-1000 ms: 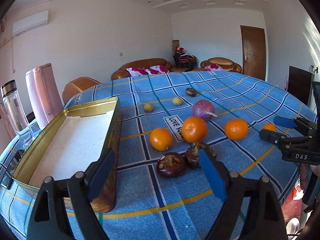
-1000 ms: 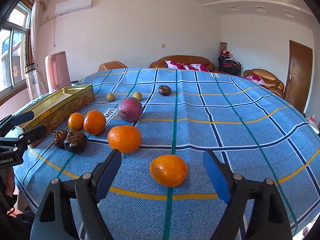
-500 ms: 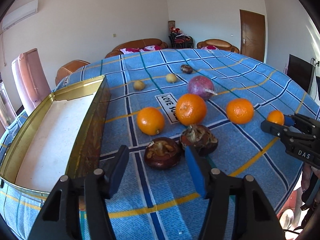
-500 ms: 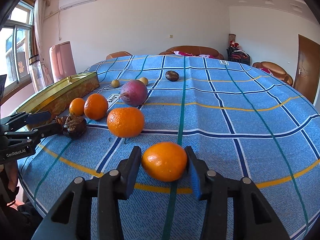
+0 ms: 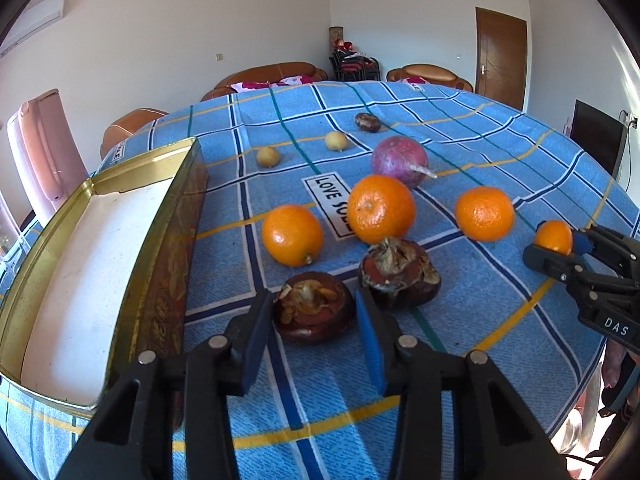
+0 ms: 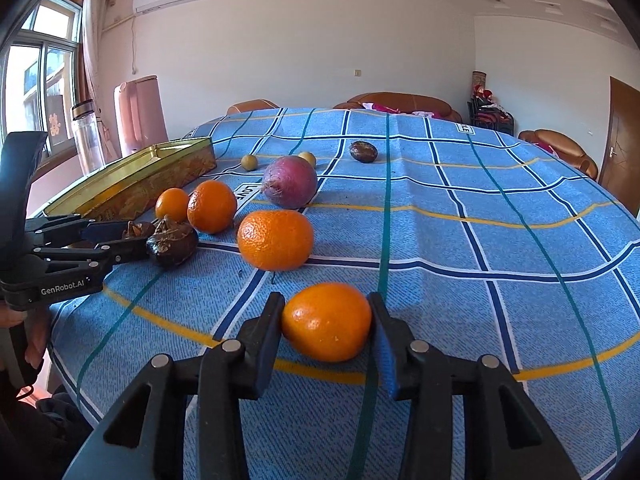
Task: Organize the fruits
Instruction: 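Lift the mangosteen with the left gripper while the right gripper lifts the orange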
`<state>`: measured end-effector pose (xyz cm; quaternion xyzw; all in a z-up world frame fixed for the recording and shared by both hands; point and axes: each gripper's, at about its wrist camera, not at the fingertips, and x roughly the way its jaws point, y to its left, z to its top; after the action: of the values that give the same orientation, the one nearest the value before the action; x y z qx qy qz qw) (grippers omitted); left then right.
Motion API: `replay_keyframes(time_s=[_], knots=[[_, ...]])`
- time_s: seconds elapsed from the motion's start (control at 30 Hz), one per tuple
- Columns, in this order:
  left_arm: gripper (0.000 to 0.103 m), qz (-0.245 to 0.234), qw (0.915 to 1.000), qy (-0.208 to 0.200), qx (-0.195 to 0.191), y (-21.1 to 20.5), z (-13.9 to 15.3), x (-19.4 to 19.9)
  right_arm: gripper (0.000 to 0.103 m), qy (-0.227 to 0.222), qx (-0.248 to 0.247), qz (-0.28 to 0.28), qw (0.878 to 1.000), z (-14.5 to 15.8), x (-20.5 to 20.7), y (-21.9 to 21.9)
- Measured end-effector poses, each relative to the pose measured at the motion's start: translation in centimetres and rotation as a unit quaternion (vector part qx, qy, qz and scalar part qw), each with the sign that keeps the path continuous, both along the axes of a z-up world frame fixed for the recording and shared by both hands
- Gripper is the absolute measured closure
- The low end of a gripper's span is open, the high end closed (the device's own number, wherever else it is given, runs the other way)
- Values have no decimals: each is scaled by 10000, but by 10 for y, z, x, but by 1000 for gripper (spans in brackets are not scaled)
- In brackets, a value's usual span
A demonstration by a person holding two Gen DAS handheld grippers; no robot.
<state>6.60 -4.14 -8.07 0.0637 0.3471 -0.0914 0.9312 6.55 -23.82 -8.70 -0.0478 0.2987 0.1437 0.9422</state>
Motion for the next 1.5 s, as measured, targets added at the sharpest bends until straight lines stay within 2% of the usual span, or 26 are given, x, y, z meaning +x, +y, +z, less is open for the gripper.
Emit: replay_keyframes(time_s=[0.3,0.5,0.7,1.5], knots=[[60,-7,9997,-242,-65,5,2,-8,60,-111,110,183,9997,6,-6,7],[60,74,9985,-545,-67,8,9,-15,60,-271,147,267,9992,12,-12,12],[60,57,9959,-905,-1,5,18,-25,60,-402,168,340,9985,16,-17,18],[60,154,9837,-1789,-29,11,43,-50,60,-1000,212,774,9918,36,-34,47]])
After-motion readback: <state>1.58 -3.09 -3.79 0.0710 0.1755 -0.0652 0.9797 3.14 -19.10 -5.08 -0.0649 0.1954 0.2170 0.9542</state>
